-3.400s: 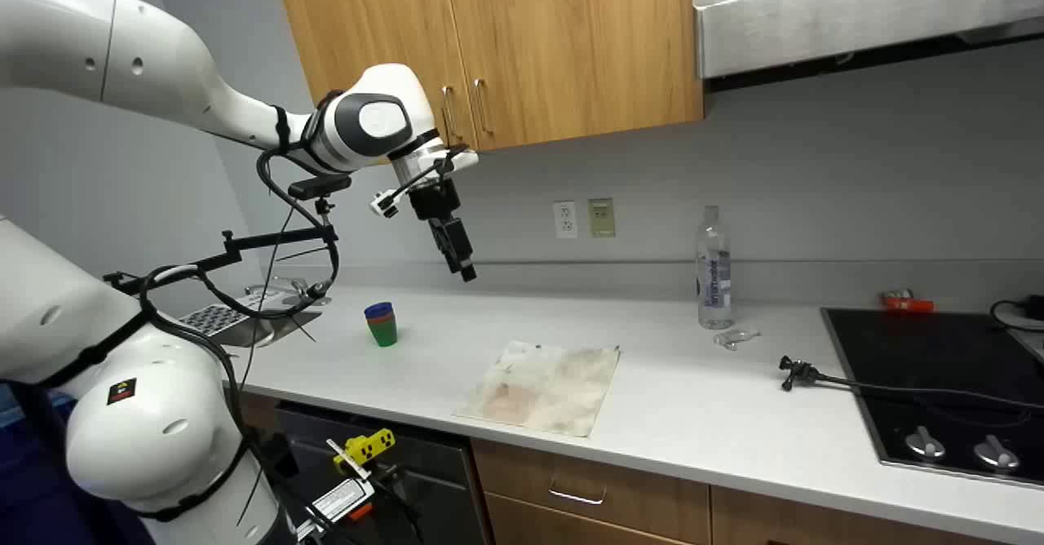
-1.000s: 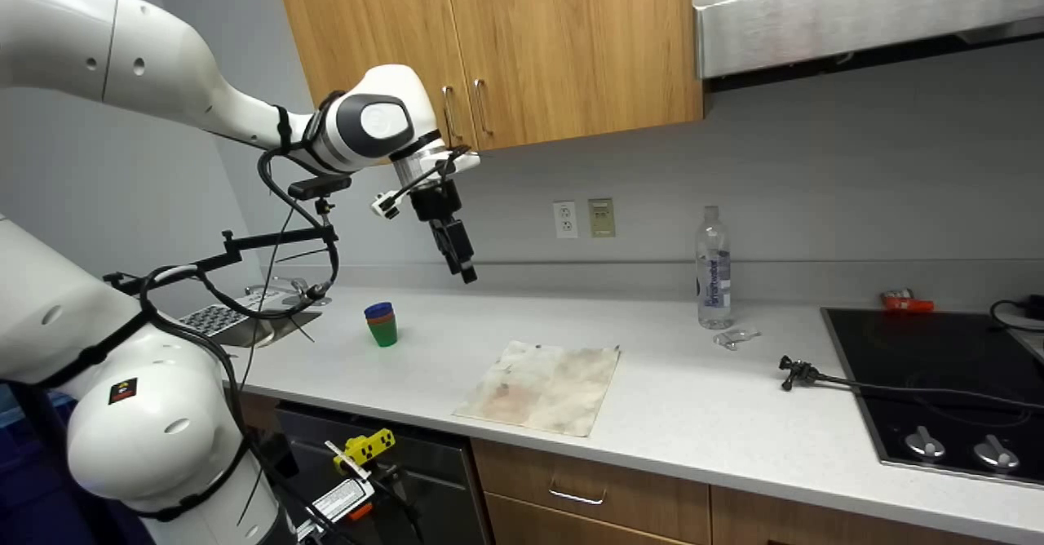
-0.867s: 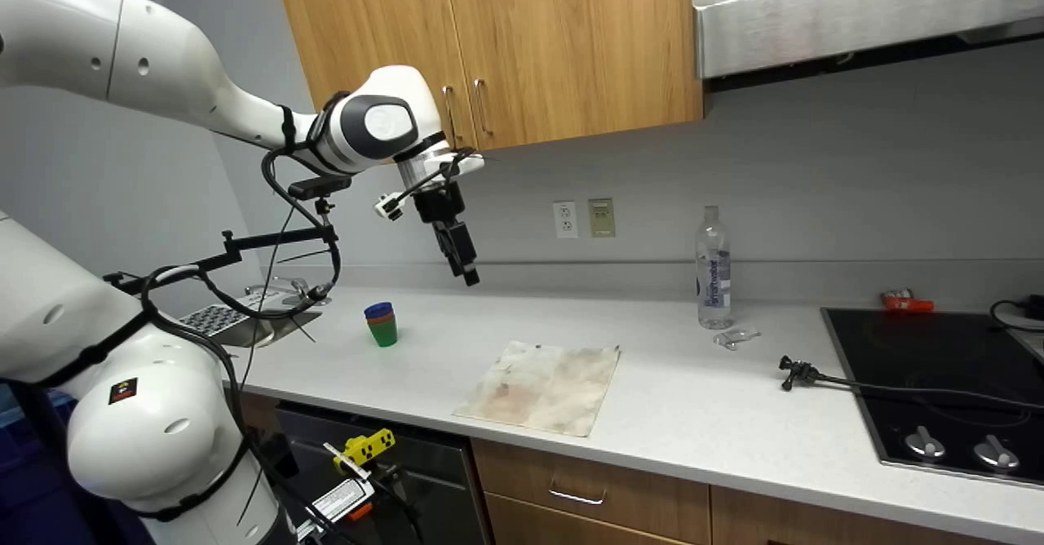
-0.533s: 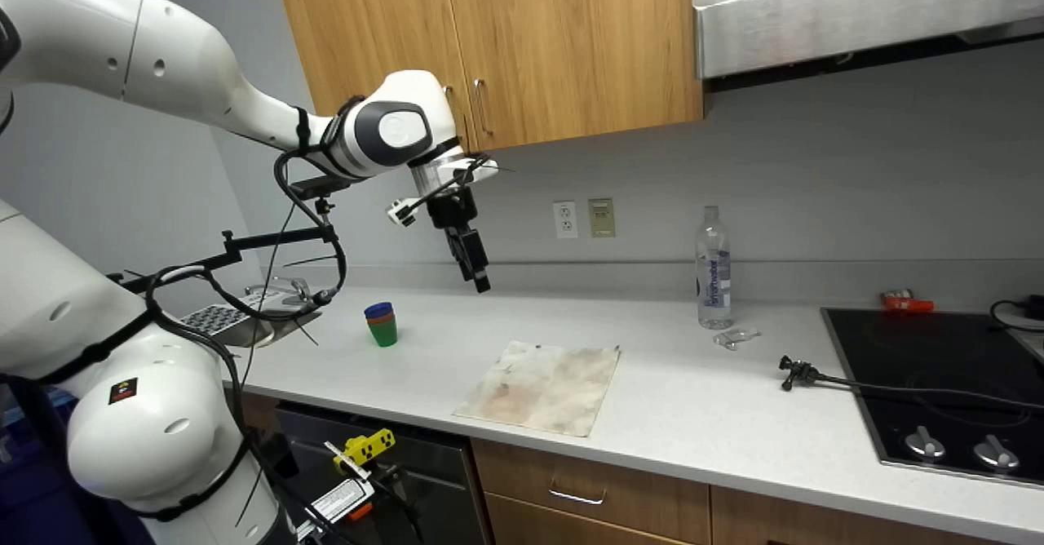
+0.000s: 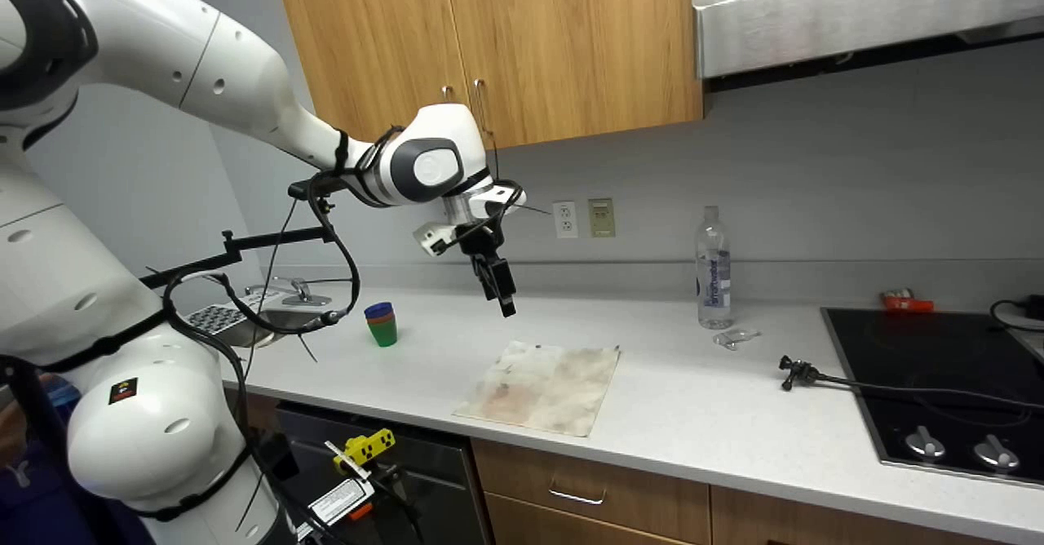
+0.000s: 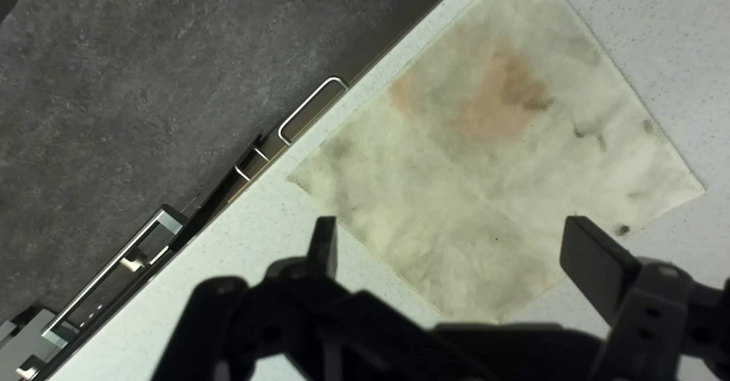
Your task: Fold the cloth on the countertop into a triangle twice
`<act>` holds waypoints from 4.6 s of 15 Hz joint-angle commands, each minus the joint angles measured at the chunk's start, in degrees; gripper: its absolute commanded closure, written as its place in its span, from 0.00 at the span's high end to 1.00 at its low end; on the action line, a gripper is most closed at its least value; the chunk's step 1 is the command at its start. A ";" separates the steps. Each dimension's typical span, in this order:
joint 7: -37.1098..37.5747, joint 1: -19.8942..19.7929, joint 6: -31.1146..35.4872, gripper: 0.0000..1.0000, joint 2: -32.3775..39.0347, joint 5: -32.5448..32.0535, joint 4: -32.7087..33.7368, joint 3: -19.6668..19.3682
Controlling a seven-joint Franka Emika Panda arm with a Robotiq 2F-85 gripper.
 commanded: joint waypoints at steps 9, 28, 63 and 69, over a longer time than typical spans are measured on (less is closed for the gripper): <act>-0.31 0.41 0.81 1.00 1.71 -0.15 -0.02 -0.79; -15.00 -0.76 9.03 1.00 9.37 -1.14 -0.77 -7.01; -27.21 -4.80 24.22 1.00 34.19 10.02 6.90 -9.10; -23.91 -3.56 27.33 1.00 36.73 8.67 7.10 -9.29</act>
